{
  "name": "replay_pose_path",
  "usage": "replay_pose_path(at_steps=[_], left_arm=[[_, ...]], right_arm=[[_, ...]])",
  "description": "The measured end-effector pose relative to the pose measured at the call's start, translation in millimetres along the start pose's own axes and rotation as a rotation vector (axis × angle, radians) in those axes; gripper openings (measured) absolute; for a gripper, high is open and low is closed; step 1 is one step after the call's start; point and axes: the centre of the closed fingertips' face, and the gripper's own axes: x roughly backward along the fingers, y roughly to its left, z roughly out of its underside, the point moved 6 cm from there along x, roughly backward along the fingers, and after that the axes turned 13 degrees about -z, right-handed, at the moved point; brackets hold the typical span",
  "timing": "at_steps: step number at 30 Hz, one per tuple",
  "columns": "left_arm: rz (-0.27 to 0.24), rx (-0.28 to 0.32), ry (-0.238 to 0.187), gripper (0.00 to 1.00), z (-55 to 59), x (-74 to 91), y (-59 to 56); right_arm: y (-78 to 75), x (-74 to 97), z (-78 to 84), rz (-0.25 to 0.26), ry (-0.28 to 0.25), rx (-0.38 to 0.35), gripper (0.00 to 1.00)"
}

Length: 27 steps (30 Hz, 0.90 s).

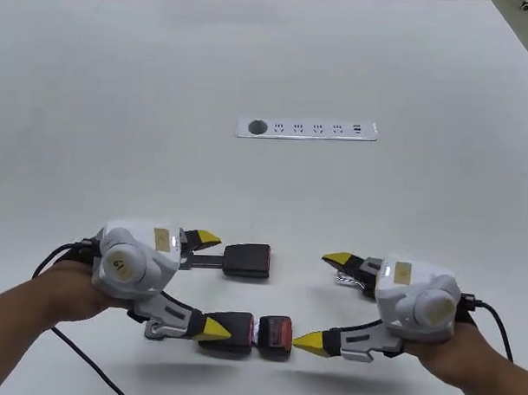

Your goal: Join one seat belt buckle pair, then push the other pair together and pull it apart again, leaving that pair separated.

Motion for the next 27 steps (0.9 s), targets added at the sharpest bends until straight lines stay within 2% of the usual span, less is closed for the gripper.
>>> replay_pose_path(at_steps=[7,12,16,22,27], left_arm=[[-0.017,-0.011,-0.012,0.82,-7.8,-6.3,23.4],[-0.014,-0.028,-0.005,0.80,-10.5,-14.7,36.8],[-0.014,-0.033,-0.004,0.79,-11.8,-20.7,45.5],[-0.006,-0.034,0.007,0.78,-8.6,-32.0,49.2],[0.014,-0.044,0.033,0.77,-0.1,-43.0,48.8]], right_arm=[[-28.6,27.9,7.2,0.050,0.028,-0.031,0.78],[-43.5,42.3,14.5,0.067,0.039,-0.047,0.78],[-53.6,51.2,23.3,0.074,0.073,-0.062,0.79],[-62.4,58.1,35.8,0.071,0.096,-0.092,0.80],[-68.0,60.9,48.6,0.060,0.119,-0.106,0.80]])
